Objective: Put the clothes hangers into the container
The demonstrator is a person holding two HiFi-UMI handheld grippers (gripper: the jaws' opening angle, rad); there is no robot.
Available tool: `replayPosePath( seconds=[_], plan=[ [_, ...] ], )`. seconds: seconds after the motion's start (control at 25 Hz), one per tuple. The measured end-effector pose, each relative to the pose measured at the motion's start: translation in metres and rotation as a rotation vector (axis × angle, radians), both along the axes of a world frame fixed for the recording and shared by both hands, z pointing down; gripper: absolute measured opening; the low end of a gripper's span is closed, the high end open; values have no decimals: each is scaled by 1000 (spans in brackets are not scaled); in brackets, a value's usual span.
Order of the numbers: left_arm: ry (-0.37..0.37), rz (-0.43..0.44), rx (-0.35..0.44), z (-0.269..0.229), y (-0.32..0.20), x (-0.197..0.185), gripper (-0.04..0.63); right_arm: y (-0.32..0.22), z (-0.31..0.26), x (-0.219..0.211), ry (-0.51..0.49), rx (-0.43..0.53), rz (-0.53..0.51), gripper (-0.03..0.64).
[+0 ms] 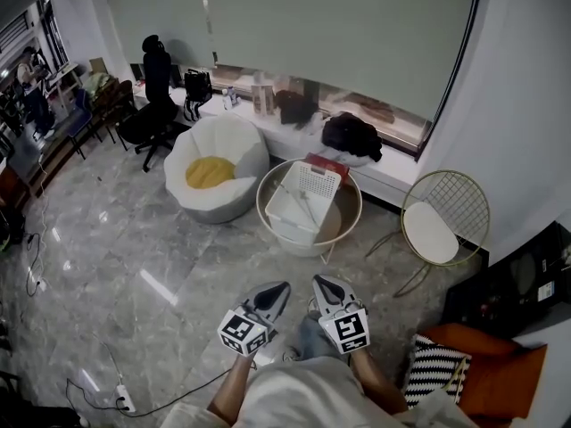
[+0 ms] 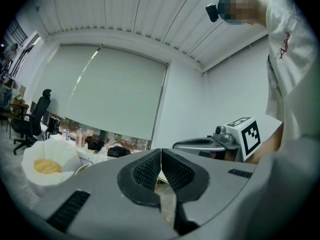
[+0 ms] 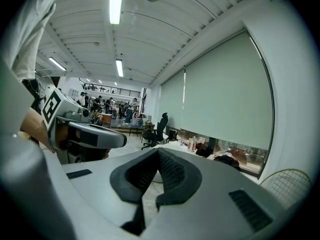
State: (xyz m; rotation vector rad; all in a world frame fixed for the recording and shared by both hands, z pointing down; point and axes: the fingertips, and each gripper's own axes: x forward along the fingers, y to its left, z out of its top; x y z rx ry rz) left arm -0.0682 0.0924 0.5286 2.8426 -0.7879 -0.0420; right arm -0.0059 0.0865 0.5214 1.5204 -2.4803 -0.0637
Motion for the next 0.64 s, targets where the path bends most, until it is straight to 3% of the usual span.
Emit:
replayPosePath(
  seconds=[0.64],
  plan=[
    [1, -4, 11, 4, 9, 5, 29, 11, 1, 6, 3, 16, 12, 29]
  ],
)
